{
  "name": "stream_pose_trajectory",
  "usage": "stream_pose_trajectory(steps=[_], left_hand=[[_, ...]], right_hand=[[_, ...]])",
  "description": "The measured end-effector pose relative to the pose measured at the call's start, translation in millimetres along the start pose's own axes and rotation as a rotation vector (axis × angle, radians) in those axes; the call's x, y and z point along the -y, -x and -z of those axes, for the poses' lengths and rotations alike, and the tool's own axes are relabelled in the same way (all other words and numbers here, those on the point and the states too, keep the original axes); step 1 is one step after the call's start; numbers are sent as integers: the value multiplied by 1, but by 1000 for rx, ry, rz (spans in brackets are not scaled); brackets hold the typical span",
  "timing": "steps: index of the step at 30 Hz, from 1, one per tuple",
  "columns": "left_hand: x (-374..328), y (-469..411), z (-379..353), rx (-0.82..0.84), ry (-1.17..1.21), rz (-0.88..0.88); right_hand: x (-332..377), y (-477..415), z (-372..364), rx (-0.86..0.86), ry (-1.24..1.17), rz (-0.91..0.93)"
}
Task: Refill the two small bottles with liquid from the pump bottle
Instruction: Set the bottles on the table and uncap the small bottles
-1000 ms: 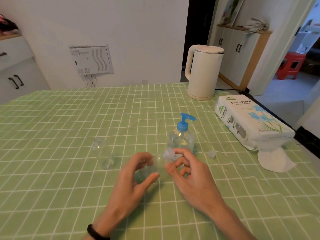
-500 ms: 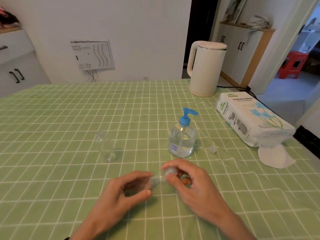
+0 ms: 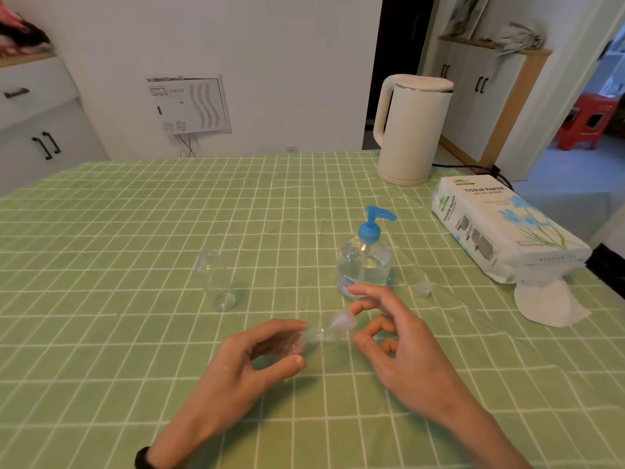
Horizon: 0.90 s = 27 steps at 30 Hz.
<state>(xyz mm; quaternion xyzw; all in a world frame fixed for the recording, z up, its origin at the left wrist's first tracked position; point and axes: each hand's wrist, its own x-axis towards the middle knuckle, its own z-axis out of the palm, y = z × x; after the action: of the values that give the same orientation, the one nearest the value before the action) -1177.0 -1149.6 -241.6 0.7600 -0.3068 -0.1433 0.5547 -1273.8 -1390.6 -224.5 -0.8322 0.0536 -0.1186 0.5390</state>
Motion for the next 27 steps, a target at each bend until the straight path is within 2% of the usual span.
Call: stream_pose_trajectory(steps=[3,15,19,23,27], left_hand=[[-2,0,1,1,-4,-1],[-1,0,-4,8,-22,-1],[4,0,-2,-27,57,4],[8,-4,0,-142,255,0],[17,-13,-5,-217,360,-3]], right_hand=[[1,1,1,3,-73,3],[7,1,-4,-57,12,62],[5,-3,19,-204,15,40],[-24,-14,72,-455,337,-93],[-51,-24,96,-428,643,-286]])
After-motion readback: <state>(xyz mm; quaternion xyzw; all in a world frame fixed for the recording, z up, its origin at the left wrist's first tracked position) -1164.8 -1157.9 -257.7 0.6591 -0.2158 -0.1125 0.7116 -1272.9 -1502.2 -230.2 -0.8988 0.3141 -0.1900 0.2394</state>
